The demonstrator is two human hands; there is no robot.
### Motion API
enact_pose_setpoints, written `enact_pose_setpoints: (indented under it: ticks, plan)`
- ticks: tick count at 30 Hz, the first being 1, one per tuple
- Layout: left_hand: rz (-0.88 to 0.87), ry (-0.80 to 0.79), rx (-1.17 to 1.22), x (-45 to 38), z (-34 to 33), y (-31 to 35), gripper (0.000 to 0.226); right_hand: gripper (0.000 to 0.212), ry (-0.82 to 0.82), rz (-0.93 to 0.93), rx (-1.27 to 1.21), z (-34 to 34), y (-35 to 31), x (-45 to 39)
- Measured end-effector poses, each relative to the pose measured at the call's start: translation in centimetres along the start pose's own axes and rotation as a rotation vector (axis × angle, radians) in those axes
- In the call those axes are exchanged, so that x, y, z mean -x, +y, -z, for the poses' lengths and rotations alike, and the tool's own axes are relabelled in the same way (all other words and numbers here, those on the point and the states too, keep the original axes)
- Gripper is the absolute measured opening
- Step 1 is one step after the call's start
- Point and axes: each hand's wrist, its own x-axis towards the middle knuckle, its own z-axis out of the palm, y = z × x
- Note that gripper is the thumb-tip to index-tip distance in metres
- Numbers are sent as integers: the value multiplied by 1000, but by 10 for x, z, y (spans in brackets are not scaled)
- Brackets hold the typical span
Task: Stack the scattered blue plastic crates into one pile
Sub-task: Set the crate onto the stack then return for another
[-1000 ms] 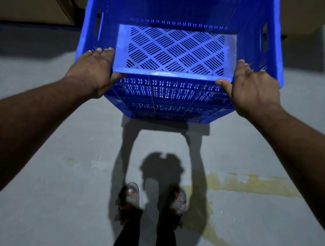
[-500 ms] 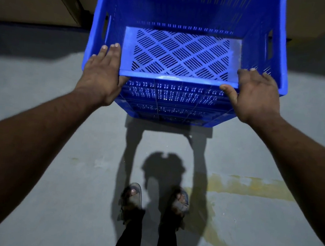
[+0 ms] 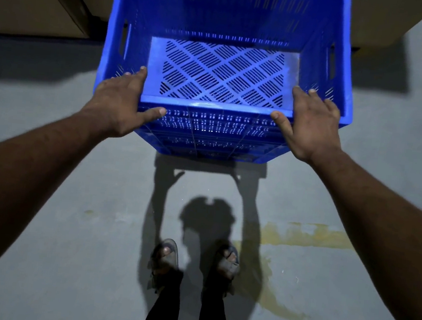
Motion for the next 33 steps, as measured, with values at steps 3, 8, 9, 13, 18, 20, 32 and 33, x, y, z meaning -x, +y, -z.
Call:
enact_pose_setpoints:
  ticks: [3, 8, 9, 13, 18, 20, 32, 33]
  plan:
    - [-2, 40, 14, 10, -3, 4, 90, 80, -61, 27, 8, 8, 3, -11]
    - [-1, 35, 24, 8, -4, 2, 89, 84, -102, 3, -2, 8, 3, -7]
    - [-4, 36, 21, 4, -2, 1, 90, 85, -106, -2, -2, 8, 2, -4]
    - [-12, 49, 16, -5, -4, -2, 87, 83, -116, -40, 3, 7, -2, -2]
    - [36, 52, 0, 2, -11, 0, 80, 82, -97, -11, 27, 6, -1, -10]
    - [32, 31, 4, 0, -6, 3, 81, 82, -79, -69, 32, 6, -4, -4]
    - [45, -304, 83, 112, 41, 52, 75, 62, -498, -22, -14, 84, -49, 73]
    - [39, -317, 105, 133, 46, 54, 73, 60, -512, 6, -11, 95, -57, 86]
